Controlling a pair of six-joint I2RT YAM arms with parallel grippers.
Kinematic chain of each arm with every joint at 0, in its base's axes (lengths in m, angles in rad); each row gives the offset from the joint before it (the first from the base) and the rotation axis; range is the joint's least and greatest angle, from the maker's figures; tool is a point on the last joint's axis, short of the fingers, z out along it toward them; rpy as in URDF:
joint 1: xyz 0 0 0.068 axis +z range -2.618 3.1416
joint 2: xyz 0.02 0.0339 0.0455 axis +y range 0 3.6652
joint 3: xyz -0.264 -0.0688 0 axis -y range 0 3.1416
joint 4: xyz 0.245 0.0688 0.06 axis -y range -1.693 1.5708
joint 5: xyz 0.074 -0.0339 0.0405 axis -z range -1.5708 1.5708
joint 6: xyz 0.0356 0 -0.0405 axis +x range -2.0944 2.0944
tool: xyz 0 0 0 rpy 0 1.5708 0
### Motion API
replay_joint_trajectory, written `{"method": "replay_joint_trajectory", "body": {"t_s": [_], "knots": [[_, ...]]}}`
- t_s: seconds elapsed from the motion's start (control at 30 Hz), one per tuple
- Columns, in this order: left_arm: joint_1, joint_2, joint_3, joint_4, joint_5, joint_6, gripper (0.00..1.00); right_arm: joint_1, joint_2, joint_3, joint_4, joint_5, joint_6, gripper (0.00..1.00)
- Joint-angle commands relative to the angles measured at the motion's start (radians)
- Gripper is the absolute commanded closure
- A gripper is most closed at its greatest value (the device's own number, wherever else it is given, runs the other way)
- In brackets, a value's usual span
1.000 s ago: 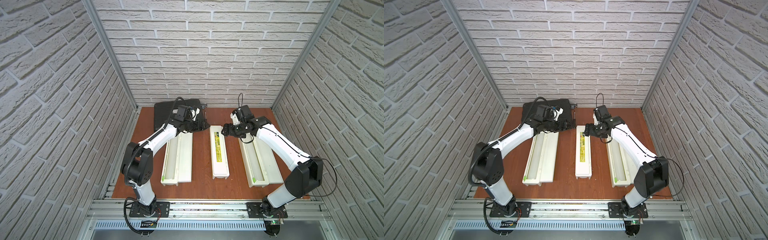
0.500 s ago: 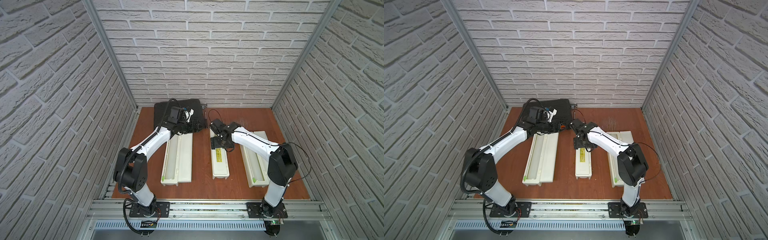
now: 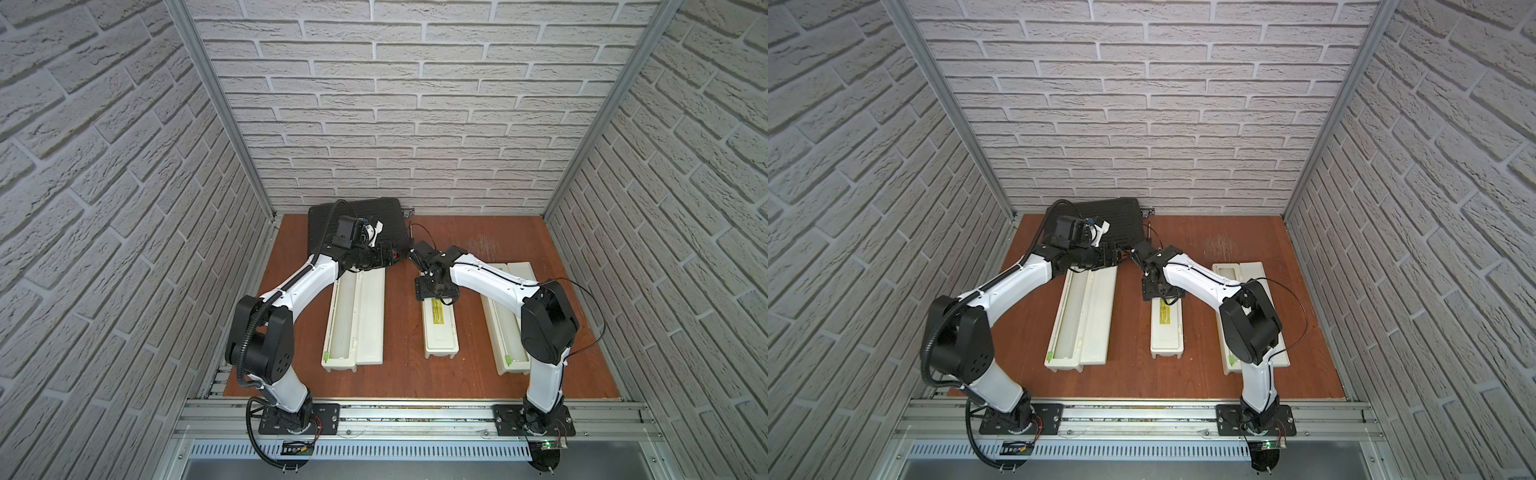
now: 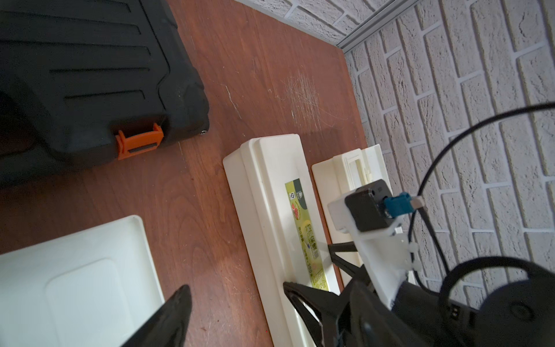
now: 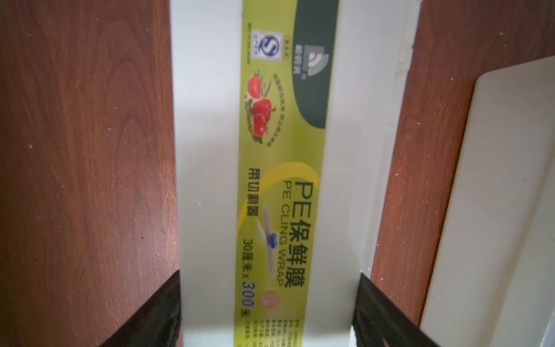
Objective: Put plastic wrap rolls into dispensers
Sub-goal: Open the lid of the plastic wrap cutting box.
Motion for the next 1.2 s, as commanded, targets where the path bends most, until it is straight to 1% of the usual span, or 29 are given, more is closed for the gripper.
{"method": "replay_joint_trajectory", "body": {"t_s": [0.0, 0.13, 0.23, 0.37, 0.5, 0.63, 0.73, 0.8, 1.07, 1.13, 1.17], "knots": [[0.004, 0.018, 0.000, 0.001, 0.009, -0.009, 0.18, 0.003, -0.012, -0.010, 0.022, -0.030, 0.004, 0.27], [-0.007, 0.054, 0.021, -0.032, -0.008, -0.012, 0.19, -0.005, -0.059, -0.021, 0.057, -0.074, -0.016, 0.35], [-0.026, 0.096, 0.043, -0.062, -0.021, -0.014, 0.19, -0.021, -0.089, -0.034, 0.081, -0.130, -0.030, 0.39], [-0.059, 0.160, 0.079, -0.112, -0.061, -0.016, 0.20, -0.047, -0.132, -0.074, 0.133, -0.214, -0.044, 0.40], [-0.088, 0.221, 0.108, -0.120, -0.082, -0.062, 0.23, -0.076, -0.173, -0.109, 0.176, -0.295, -0.062, 0.40], [-0.131, 0.297, 0.214, -0.216, -0.146, -0.051, 0.24, -0.114, -0.202, -0.146, 0.235, -0.381, -0.087, 0.40], [-0.148, 0.338, 0.258, -0.232, -0.161, -0.072, 0.26, -0.151, -0.205, -0.167, 0.274, -0.448, -0.112, 0.41], [-0.159, 0.365, 0.301, -0.273, -0.192, -0.073, 0.27, -0.168, -0.210, -0.175, 0.300, -0.492, -0.116, 0.41], [-0.216, 0.424, 0.379, -0.295, -0.210, -0.089, 0.29, -0.189, -0.203, -0.157, 0.313, -0.567, -0.176, 0.41], [-0.231, 0.421, 0.396, -0.279, -0.204, -0.092, 0.29, -0.191, -0.204, -0.160, 0.306, -0.581, -0.190, 0.39], [-0.240, 0.418, 0.409, -0.279, -0.206, -0.089, 0.29, -0.193, -0.209, -0.164, 0.301, -0.583, -0.197, 0.32]]}}
